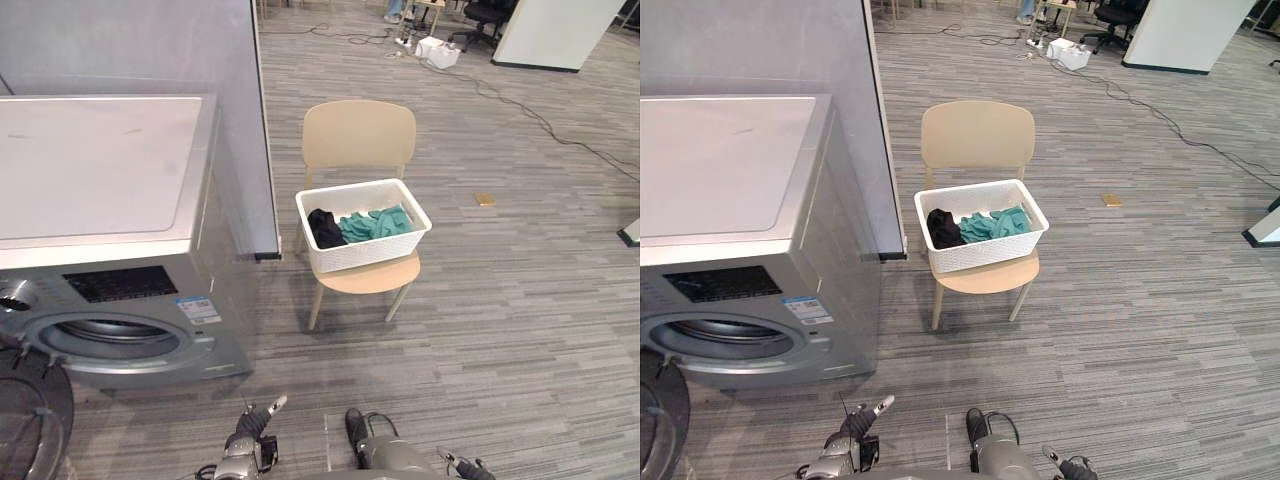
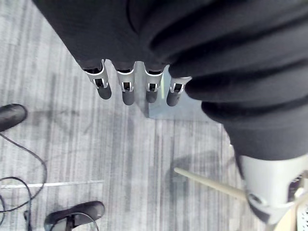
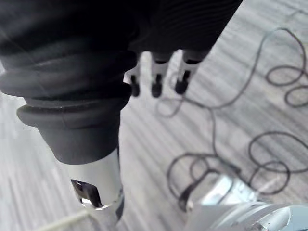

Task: Pick up the laundry basket with both hands and put the clothes into the washing machine.

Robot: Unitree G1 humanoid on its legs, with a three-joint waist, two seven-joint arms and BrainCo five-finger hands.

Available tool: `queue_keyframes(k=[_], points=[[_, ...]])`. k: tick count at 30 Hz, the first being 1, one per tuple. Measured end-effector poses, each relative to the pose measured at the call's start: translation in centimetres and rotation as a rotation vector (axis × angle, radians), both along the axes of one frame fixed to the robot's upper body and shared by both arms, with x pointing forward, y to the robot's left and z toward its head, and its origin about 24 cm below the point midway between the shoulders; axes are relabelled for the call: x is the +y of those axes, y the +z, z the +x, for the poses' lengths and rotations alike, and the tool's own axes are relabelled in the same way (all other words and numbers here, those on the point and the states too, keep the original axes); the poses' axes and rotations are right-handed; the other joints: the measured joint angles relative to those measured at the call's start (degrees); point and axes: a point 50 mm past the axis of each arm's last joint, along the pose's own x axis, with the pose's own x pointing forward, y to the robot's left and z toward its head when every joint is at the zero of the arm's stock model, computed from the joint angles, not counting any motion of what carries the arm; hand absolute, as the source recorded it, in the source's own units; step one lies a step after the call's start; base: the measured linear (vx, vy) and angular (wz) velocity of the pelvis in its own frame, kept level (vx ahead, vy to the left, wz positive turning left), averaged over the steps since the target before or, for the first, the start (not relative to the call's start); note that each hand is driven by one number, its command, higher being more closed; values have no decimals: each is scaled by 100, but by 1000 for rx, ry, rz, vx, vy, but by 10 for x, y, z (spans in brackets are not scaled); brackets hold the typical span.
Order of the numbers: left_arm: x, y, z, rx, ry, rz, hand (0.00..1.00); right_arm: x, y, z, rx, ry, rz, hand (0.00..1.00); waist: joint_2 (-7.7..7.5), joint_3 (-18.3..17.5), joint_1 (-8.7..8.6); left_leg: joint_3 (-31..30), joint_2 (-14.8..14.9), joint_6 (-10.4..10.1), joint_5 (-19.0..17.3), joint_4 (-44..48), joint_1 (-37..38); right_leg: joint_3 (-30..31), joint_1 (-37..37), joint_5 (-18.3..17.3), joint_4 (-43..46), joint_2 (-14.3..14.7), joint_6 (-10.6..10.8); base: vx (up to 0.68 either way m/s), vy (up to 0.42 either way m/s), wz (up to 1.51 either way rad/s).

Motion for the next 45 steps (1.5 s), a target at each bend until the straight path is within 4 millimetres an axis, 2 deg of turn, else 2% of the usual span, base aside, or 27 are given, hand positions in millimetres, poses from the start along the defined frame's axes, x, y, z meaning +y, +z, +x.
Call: queue_keyframes(k=[1,6,11,14,16,17,18,19,20,21,22,23,24,26,28,29,30,31,32,35,36,37,38,40,41,42,45], points=[[0,1,4,-10,0,-1,0,-1,0,2,-5,-3,-2,0,92,57,-4,13,2,-1,0,-58,58,6,-5,-28,37,33,40,80,-18,-12],[-2,0,3,2,-4,4,0,-12,2,1,-7,-41,-19,0,231,106,4,-16,-109,-41,72,-270,195,79,12,-124,65,49,209,54,4,-5],[6,-4,-11,48,-22,37,0,-9,-4,-13,47,-98,17,0,183,88,20,-410,-307,-12,532,-349,160,-66,472,54,-581,-273,141,32,3,31],[14,-7,-22,69,24,43,0,-10,-5,-15,55,-99,16,0,161,58,45,-691,-283,-158,779,-247,154,-253,614,-45,-476,-347,199,26,-68,35],[16,-9,-30,83,71,25,0,-9,-5,-14,54,-96,21,0,139,49,127,-855,-190,-211,849,169,0,-287,611,-228,-268,-350,121,34,-126,10],[15,-11,-36,93,104,7,0,-9,-5,-14,54,-94,21,0,139,55,158,-1042,-51,-202,857,812,-180,-301,617,-414,-64,-317,74,28,-125,1],[14,-12,-38,98,132,-6,0,-10,-5,-14,53,-86,20,0,139,69,190,-1175,37,-128,904,1257,-349,-301,621,-490,70,-295,64,16,-175,-2],[18,-10,-39,81,186,-6,0,-9,-4,-11,47,-56,18,0,125,87,208,-1494,183,262,1163,2236,-772,-306,622,-673,336,-272,17,-8,-159,-16],[23,-9,-40,76,218,5,0,-10,-3,-6,32,-20,12,0,124,118,231,-1801,260,722,1738,3048,-1175,-249,681,-846,577,-239,-54,2,-176,-25],[24,-10,-43,78,235,5,0,-10,-2,-4,24,-5,7,0,81,155,252,-1921,292,752,2117,3333,-1285,-184,736,-942,646,-219,-119,37,-82,-55],[26,-11,-50,92,258,6,0,-8,-1,1,11,33,2,0,90,155,324,-1993,306,782,2639,3699,-1406,-11,832,-1134,715,-228,-331,69,-5,-57],[29,-11,-50,92,272,8,0,-10,2,9,-6,77,-21,0,146,178,326,-2065,222,754,2341,3946,-1634,55,864,-1239,720,-223,-467,75,12,-47],[28,-11,-50,90,273,6,0,-10,3,13,-15,90,-27,0,151,181,332,-2072,122,669,1957,4004,-1808,76,827,-1240,719,-234,-468,50,-4,-17],[32,-10,-51,85,278,15,0,-9,4,17,-18,114,-31,0,120,218,413,-1993,-409,402,728,3545,-2197,168,799,-1244,690,-297,-464,58,38,-14],[32,-11,-53,89,295,11,0,-10,4,16,-16,114,-33,0,136,225,474,-1696,-651,495,653,2370,-2020,175,857,-1285,687,-320,-395,57,109,-13],[28,-12,-56,97,309,-1,0,-13,5,17,-20,121,-43,0,227,225,484,-1542,-740,502,662,1291,-1800,171,854,-1329,713,-254,-328,45,190,-16],[26,-13,-59,105,328,-14,0,-10,5,21,-25,146,-45,0,250,214,494,-1507,-809,869,409,875,-1699,261,803,-1393,790,-206,-231,40,179,-15],[27,-13,-60,110,339,-13,0,-9,6,26,-34,171,-52,0,291,198,491,-1469,-876,856,391,761,-1676,331,805,-1402,733,-235,-186,66,145,-20],[29,-14,-62,116,356,-14,0,-6,7,30,-40,196,-54,0,201,159,499,-1453,-1004,860,388,586,-1649,418,806,-1353,633,-306,-108,111,131,-20],[33,-13,-64,116,380,-7,0,8,6,36,-49,253,-36,0,24,76,497,-1240,-1302,951,333,355,-1487,618,714,-1499,1060,-532,258,192,189,-10],[32,-13,-64,116,374,-9,0,8,6,35,-45,256,-35,0,94,50,504,-1194,-1405,1007,293,289,-1403,636,734,-1588,1174,-594,394,167,129,-7],[29,-13,-61,113,354,-8,0,10,5,34,-44,270,-35,0,31,5,511,-1141,-1516,1076,228,201,-1255,653,685,-1695,1383,-694,563,239,136,-14],[28,-13,-60,112,337,-8,0,10,6,36,-43,307,-45,0,56,-7,514,-1082,-1632,1078,203,65,-1094,654,507,-1796,1933,-723,710,291,112,-23],[27,-11,-50,93,289,3,0,11,10,43,-82,310,-58,0,-46,54,504,-1012,-1693,1115,152,63,-916,655,-259,-1560,3596,-635,923,291,26,-13],[27,-9,-42,75,254,11,0,14,12,47,-106,305,-59,0,-134,129,484,-1030,-1676,1157,105,157,-793,630,-584,-1215,4356,-567,968,265,-55,15],[26,-7,-33,56,222,18,0,14,13,46,-113,299,-59,0,-130,161,471,-1087,-1614,1146,82,235,-684,561,-725,-1133,4849,-510,947,327,-111,26],[12,-2,-11,10,132,5,0,13,13,45,-121,270,-55,0,-182,199,466,-1299,-1360,1075,45,337,-566,381,-931,-1585,4812,-574,660,276,-163,36]])
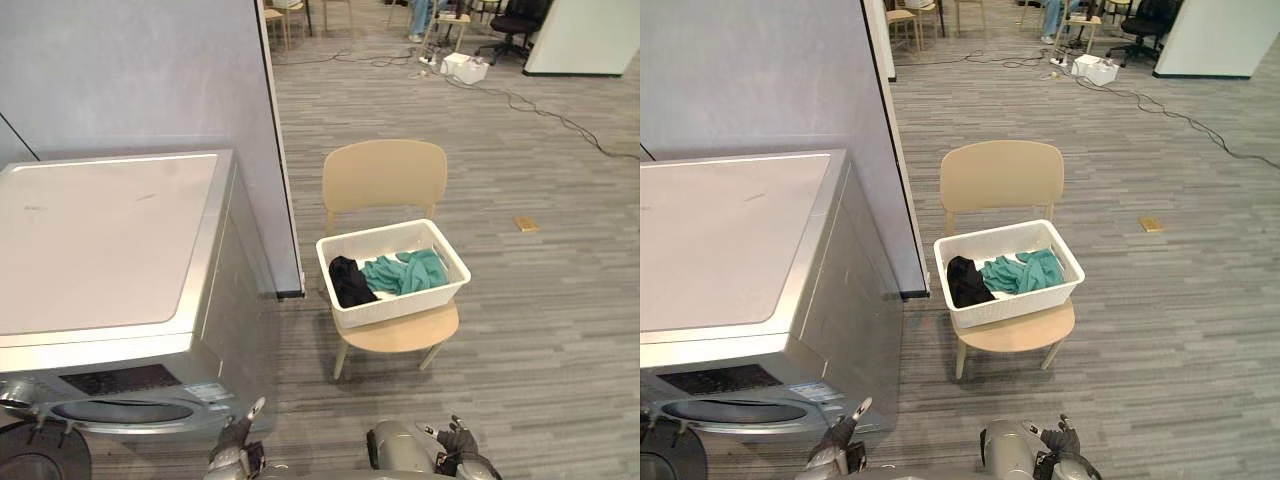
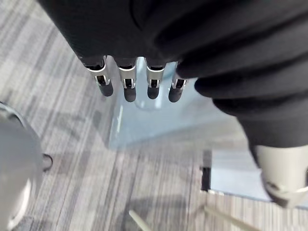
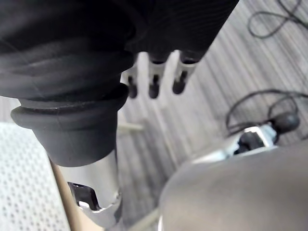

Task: Pick up the laundry basket with both hands and put the clothes into the washing machine.

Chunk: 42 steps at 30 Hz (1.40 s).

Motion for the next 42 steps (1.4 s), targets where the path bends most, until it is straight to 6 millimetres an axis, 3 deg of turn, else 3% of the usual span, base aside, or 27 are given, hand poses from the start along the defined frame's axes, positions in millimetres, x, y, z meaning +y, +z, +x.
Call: queue_keyframes(k=[2,3,4,6,7,10,12,14,16,21,24,28,33,38,42], points=[[-10,2,6,-15,-33,-14,0,-2,0,-4,1,-27,5,0,-19,4,-6,-101,163,-88,5,-46,132,-116,-28,-80,-745,-186,4,320,-265,19],[-13,1,5,-10,-43,-18,0,-3,-1,-9,11,-37,4,0,-106,7,-26,-150,176,-229,20,-117,310,-214,219,213,-1826,-373,-19,368,-355,10],[-13,1,5,-5,-44,-15,0,-6,-3,-17,24,-68,6,0,-208,21,-81,-303,186,-487,-85,-134,446,-193,657,346,-2587,-467,105,307,-308,8],[-16,-1,3,13,-123,9,0,-14,-2,-16,21,-114,-4,0,88,4,-130,-339,489,-650,-28,-292,486,-371,774,200,-2862,-198,-39,238,-276,-5],[-15,0,5,13,-162,34,0,-20,-2,-20,29,-144,-15,0,166,16,-154,-336,525,-691,185,-459,522,-396,778,176,-2906,-135,-79,188,-249,-7],[-15,-2,1,30,-157,39,0,-28,2,-19,12,-169,-38,0,175,10,-143,-307,539,-819,648,-624,650,-417,961,202,-3103,-104,-123,114,-195,-1],[-12,-4,-7,49,-115,29,0,-32,21,-2,-103,-138,-94,0,167,9,-147,-314,599,-866,779,-616,689,-523,1142,249,-3347,-81,-197,34,-117,7],[-14,-8,-19,83,-94,21,0,-39,65,26,-333,-79,-182,0,183,-92,-180,-342,648,-859,783,-641,571,-618,1133,275,-3500,-84,-224,-30,-36,23],[-13,-9,-21,90,-91,30,0,-42,101,43,-503,-50,-259,0,208,-171,-214,-413,663,-859,783,-719,500,-714,1137,316,-3607,-125,-208,-47,-1,40],[-15,-8,-20,92,-143,54,0,-40,197,85,-913,48,-511,0,146,-200,-283,-713,657,-852,792,-901,99,-1075,1049,597,-3962,-247,-180,-79,14,39],[-17,-5,-11,68,-212,75,0,-35,236,109,-1070,177,-651,0,57,-123,-277,-968,660,-856,795,-907,-298,-1284,911,918,-4291,-283,-179,-97,14,43],[-15,-3,-4,45,-272,102,0,-31,252,147,-1120,335,-719,0,-27,2,-262,-1327,585,-853,813,-898,-669,-1504,878,1237,-4663,-397,-164,-116,34,38],[-7,7,24,-18,-337,158,0,-19,258,206,-1038,596,-783,0,-32,693,-128,-1734,392,-848,808,-730,-1125,-1715,816,1515,-4933,-589,-115,-163,28,32],[6,15,39,-50,-333,205,0,-8,276,234,-999,768,-867,0,58,1206,-10,-2081,330,-873,850,-498,-1630,-1922,617,1695,-4972,-665,-133,-87,-8,28],[10,20,49,-78,-306,217,0,-7,284,241,-962,862,-937,0,74,1447,38,-2307,337,-878,913,-487,-1754,-2099,605,1708,-4966,-663,-153,30,-15,25]])
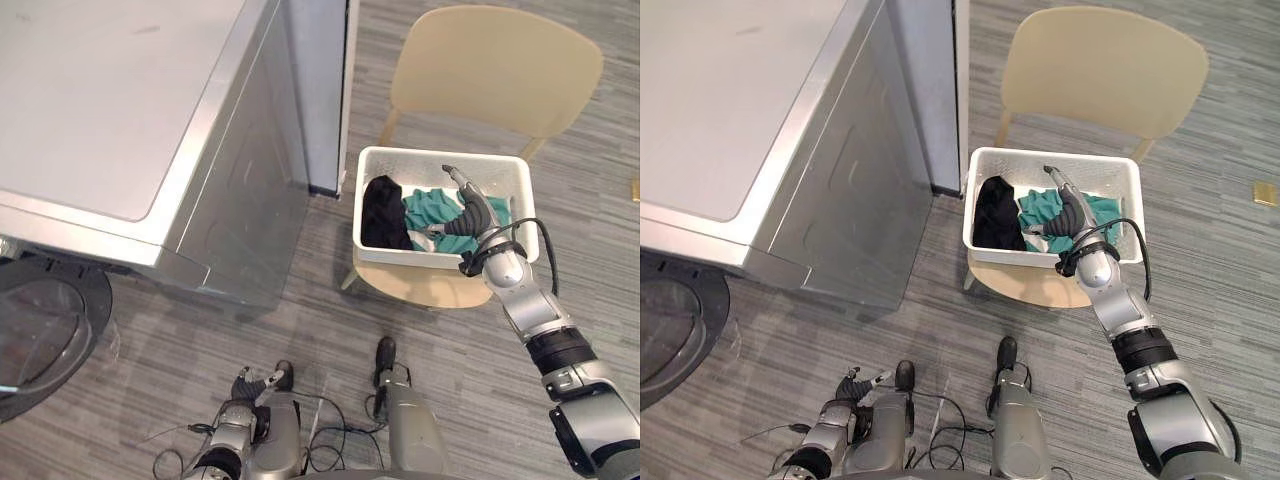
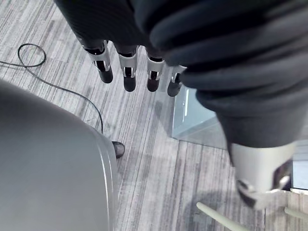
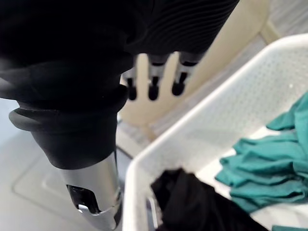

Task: Pick up the laundry basket with both hands and put the clothes into the washing machine.

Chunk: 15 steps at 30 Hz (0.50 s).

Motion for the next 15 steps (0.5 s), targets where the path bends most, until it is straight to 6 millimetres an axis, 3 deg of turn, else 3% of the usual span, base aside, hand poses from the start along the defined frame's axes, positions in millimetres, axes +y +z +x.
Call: queue_keyframes(k=[4,9,15], points=[[2,4,8,-26,13,11,0,10,4,7,21,55,-101,0,-27,169,4,-107,-6,1,0,79,-148,-11,-83,0,24,3,-1,36,10,9],[3,11,19,-65,35,9,0,6,0,13,68,39,-161,0,-36,424,41,-184,-7,0,-1,122,-214,-19,-93,-14,45,16,-20,6,3,8],[1,17,28,-108,60,7,0,-28,-22,16,183,-123,-143,0,-30,520,139,-316,-8,-6,1,203,-526,-101,-315,-33,122,17,-41,-19,-11,8]])
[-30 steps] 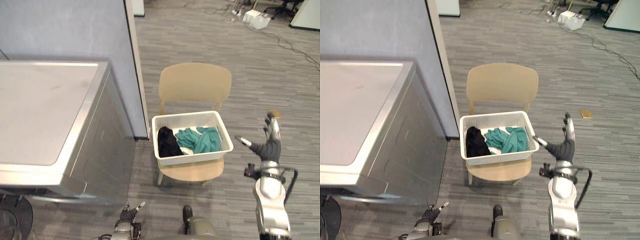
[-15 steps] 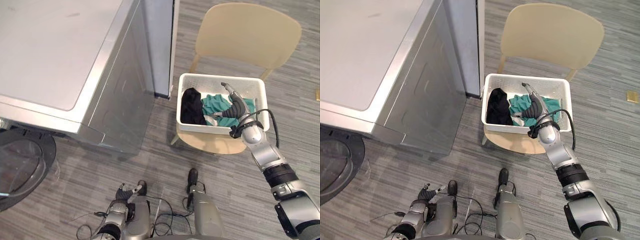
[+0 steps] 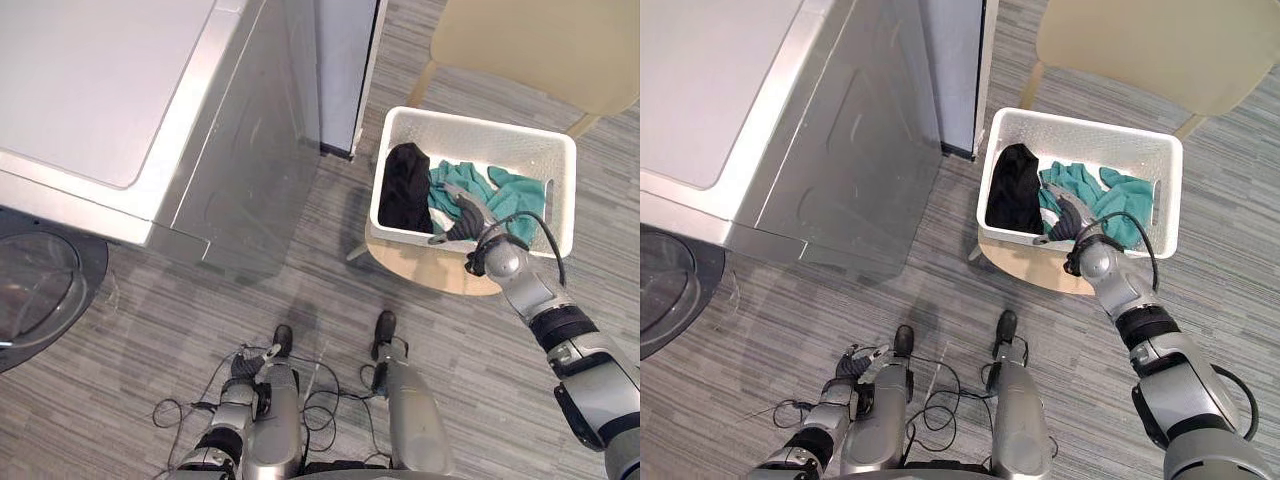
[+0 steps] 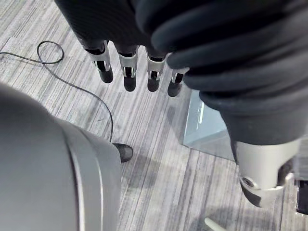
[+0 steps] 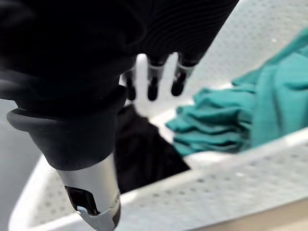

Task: Pick up the laundry basket with both hands and put the clothes into the washing machine.

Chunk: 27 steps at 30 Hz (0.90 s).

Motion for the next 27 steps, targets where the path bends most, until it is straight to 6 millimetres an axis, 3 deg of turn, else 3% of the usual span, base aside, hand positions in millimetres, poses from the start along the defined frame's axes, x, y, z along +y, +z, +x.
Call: queue_keyframes(k=[8,11,20,27], points=[[-1,4,6,-29,17,-10,0,-23,-18,-2,52,-148,52,0,3,14,22,-82,-3,-36,75,-26,-358,-57,-378,-28,113,-16,-11,12,-4,5],[-2,6,9,-40,25,-7,0,-24,-11,0,29,-164,69,0,12,24,30,-131,-7,-48,109,-25,-507,-89,-536,-61,199,-31,-15,18,-4,10],[-4,17,23,-112,95,-45,0,-17,32,13,-153,-170,90,0,12,26,47,-379,-13,-154,249,19,-1237,-322,-1281,-247,685,-130,-82,-24,-20,16],[-1,31,41,-184,173,-81,0,-10,74,20,-304,-149,98,0,-27,38,176,-654,6,-218,324,250,-2021,-609,-1984,-478,1171,-216,-145,-27,-25,21]])
